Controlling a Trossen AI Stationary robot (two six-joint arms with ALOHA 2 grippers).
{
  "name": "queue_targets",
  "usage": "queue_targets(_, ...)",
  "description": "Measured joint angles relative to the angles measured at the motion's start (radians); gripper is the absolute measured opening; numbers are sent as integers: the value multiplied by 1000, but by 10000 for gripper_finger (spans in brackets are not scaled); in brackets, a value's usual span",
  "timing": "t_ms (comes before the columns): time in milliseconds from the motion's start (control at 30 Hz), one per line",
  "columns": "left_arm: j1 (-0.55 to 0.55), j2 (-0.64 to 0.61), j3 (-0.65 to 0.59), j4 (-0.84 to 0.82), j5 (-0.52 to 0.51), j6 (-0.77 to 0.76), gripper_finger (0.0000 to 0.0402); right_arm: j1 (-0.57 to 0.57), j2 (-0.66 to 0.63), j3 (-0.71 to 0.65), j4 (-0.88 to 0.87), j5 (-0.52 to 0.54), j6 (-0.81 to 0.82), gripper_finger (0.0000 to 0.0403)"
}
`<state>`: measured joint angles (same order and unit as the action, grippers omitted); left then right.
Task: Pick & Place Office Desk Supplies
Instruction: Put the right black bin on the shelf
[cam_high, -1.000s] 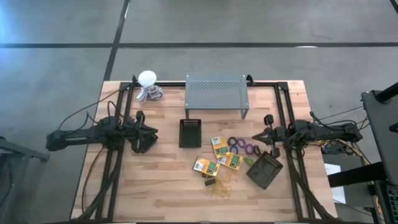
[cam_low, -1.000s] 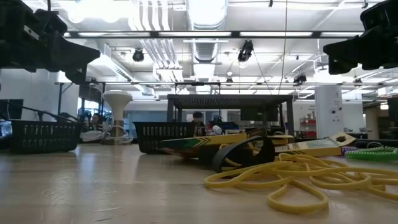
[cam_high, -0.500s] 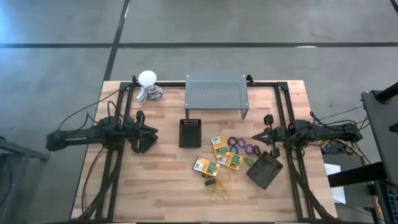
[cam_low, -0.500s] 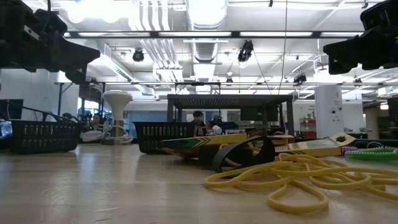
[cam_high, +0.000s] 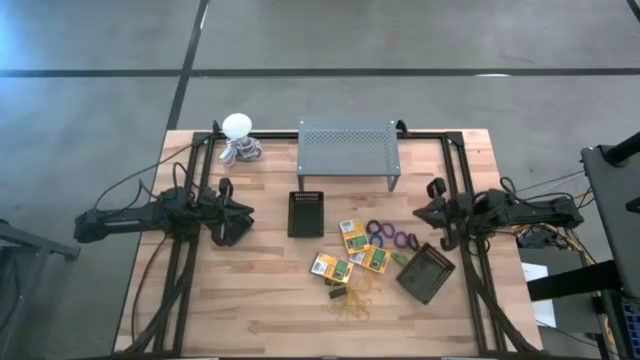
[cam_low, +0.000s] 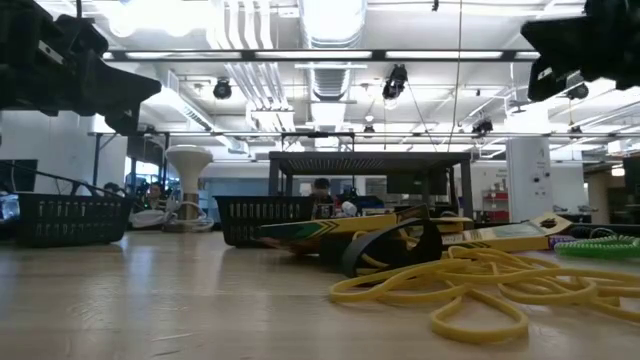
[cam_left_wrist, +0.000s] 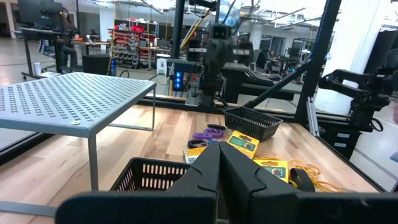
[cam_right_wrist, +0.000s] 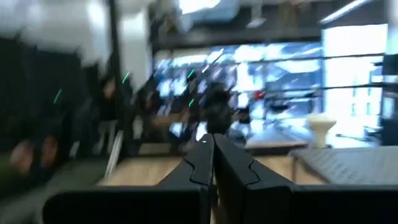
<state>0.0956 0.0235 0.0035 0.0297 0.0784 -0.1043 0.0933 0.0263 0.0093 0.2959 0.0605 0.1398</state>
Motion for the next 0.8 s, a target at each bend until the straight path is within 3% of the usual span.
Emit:
queue_targets(67, 0, 0, 0, 0, 0, 0, 15, 0, 23, 1, 67, 13, 109, 8)
queue_targets(200, 0, 0, 0, 0, 0, 0, 15, 47, 136, 0, 132, 1, 152, 8)
queue_targets(333, 0, 0, 0, 0, 0, 0, 15, 156, 318, 29, 145, 190, 180, 8)
queue_targets(467, 0, 0, 0, 0, 0, 0, 15, 289, 522, 163, 56, 334, 225, 8)
queue_targets(633, 0, 0, 0, 0, 0, 0, 15, 402, 748, 476, -403, 436, 458, 8)
queue_targets(800, 0, 0, 0, 0, 0, 0, 15, 457, 984, 766, -920, 382, 806, 11)
